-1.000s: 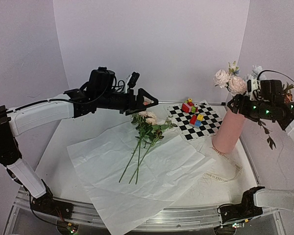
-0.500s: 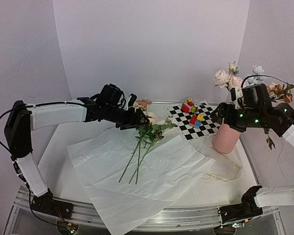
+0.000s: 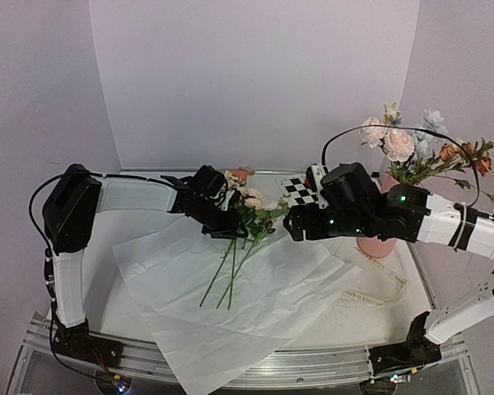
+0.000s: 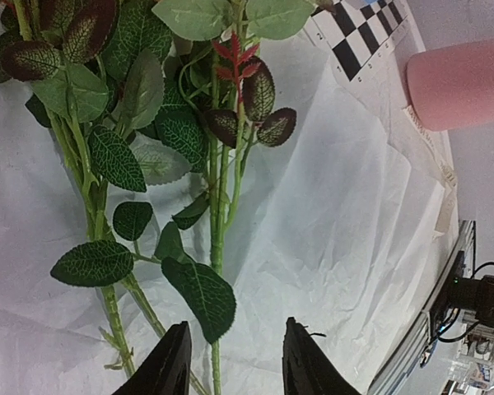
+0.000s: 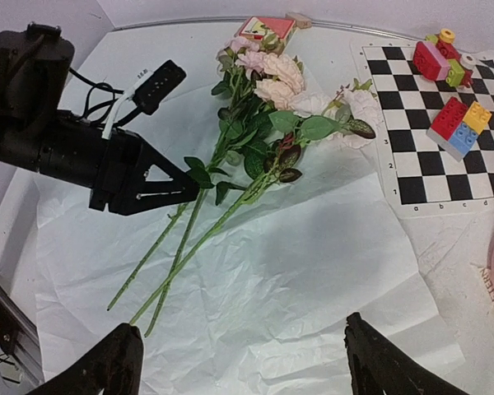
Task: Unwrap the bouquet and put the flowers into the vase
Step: Pick up the fake flower from the wrapping paper.
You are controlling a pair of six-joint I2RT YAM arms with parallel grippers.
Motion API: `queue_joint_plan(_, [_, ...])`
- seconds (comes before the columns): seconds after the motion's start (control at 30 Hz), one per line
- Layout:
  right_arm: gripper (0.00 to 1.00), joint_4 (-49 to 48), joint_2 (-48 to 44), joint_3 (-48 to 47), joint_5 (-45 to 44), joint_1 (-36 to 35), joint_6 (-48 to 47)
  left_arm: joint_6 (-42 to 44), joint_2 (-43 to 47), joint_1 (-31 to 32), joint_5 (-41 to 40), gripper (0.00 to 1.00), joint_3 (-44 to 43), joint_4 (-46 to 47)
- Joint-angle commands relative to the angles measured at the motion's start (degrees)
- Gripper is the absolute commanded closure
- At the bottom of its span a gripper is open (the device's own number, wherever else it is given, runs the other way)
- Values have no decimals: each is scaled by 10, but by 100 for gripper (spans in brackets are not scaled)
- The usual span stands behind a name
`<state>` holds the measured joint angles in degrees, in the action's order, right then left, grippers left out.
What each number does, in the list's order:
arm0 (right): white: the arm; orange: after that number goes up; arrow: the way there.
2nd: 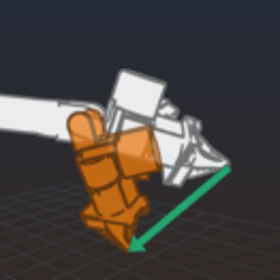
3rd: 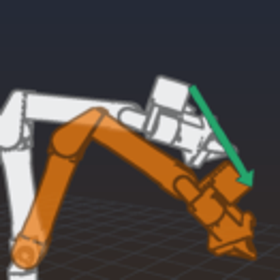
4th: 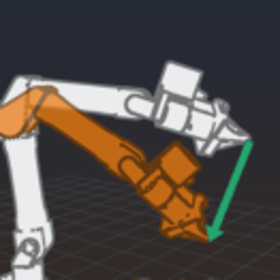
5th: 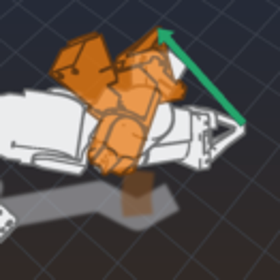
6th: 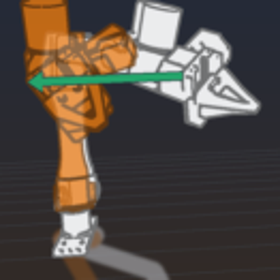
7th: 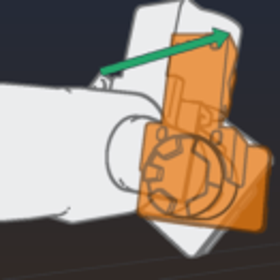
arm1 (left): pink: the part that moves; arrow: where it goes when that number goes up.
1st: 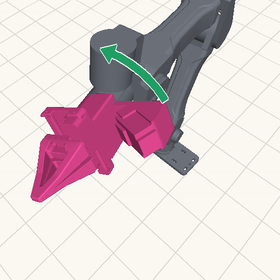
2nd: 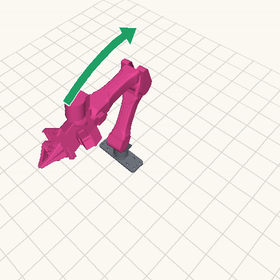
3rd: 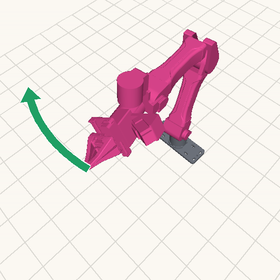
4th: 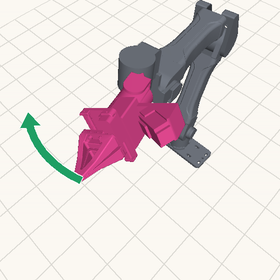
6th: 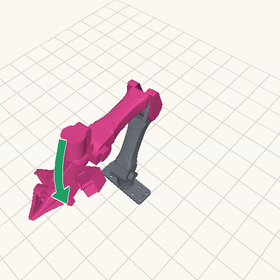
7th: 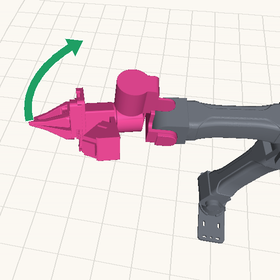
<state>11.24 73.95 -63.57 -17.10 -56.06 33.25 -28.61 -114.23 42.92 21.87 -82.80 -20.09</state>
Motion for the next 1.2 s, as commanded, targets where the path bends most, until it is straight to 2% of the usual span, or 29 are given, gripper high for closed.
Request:
queue_joint_plan(0.0, [12, -28, 13, -20, -21, -3, -12, 34, -36, 1, 1, 63, -54, -21])
queue_joint_plan(0.23, [7, -25, 32, -29, 1, -1, -13, 57, -83, 1, 12, 66, -96, -52])
queue_joint_plan(0.5, [7, -19, 47, -25, -1, -2, 19, 93, -120, 1, 23, 76, -124, -94])
queue_joint_plan(0.73, [7, -15, 43, -20, -19, -1, 41, 104, -129, 3, 32, 68, -111, -104])
queue_joint_plan(0.97, [7, -10, 46, -22, -28, -1, 48, 96, -155, 11, 36, 69, -131, -111])
queue_joint_plan(1.17, [8, -6, 48, -27, -28, -1, 48, 87, -187, 32, -14, 73, -183, -141])
